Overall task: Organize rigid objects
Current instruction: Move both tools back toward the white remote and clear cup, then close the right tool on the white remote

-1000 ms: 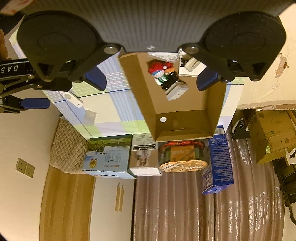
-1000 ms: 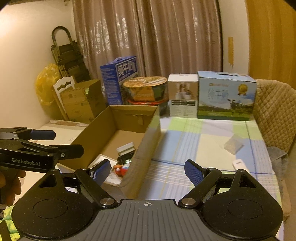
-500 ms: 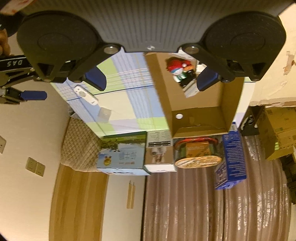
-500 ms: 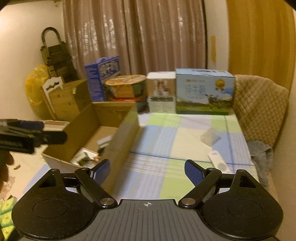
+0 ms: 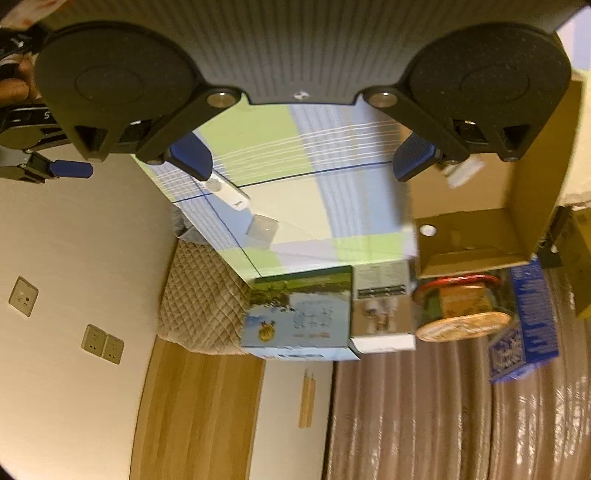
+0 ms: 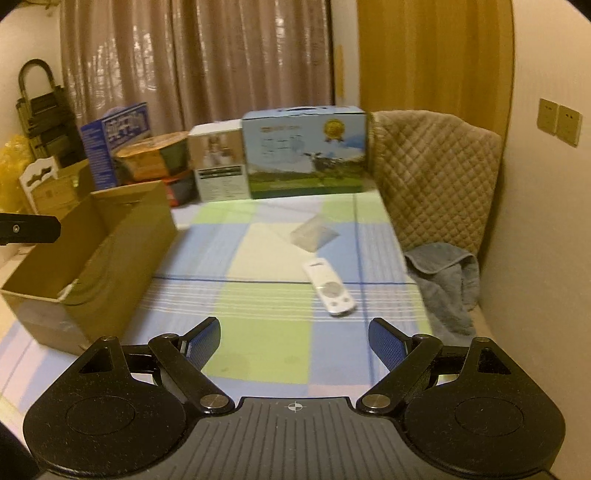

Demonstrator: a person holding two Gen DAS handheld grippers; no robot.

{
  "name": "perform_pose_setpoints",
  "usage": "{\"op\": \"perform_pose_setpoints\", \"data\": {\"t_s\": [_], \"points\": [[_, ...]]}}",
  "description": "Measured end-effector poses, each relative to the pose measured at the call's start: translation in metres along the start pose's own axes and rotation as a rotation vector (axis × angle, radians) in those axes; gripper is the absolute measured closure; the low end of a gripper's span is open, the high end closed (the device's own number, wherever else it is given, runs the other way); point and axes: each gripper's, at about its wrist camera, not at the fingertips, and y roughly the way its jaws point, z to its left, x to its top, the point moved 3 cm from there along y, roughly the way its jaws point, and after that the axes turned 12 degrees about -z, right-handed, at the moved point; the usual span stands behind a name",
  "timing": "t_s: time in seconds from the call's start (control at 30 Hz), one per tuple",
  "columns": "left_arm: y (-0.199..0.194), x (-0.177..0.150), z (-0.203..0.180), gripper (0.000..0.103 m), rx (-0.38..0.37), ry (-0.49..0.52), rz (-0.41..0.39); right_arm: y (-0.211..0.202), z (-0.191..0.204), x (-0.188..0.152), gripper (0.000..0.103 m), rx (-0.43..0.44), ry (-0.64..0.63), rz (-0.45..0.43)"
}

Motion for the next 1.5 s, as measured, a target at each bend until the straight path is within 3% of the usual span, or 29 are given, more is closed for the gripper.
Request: {"op": "perform_pose_setpoints", "data": {"t_s": [0.27,0.5,0.7,0.9,1.07,1.5], "points": [[0.076,0.004,-0.023,0.001,-0.032,0.058,0.034,0.041,-0.034,-0.005,0.019,0.040,-0.039,0.027],[0.142,0.006,-0.028,0.001,-0.046,0.141,0.065,0.103,-0.051,-0.002,0.019,0.107,-0.105,0.049],[0.194,0.001,-0.026,0.001,-0.058,0.182,0.106,0.168,-0.058,-0.012,0.033,0.162,-0.138,0.109],[0.234,-0.013,-0.020,0.001,-0.076,0.221,0.165,0.220,-0.062,-0.025,0.043,0.162,-0.165,0.160],[0.254,-0.017,-0.017,0.001,-0.084,0.250,0.185,0.244,-0.067,-0.032,0.053,0.167,-0.178,0.189],[0.275,-0.021,-0.024,0.001,-0.086,0.281,0.210,0.258,-0.068,-0.036,0.064,0.167,-0.175,0.199]]}}
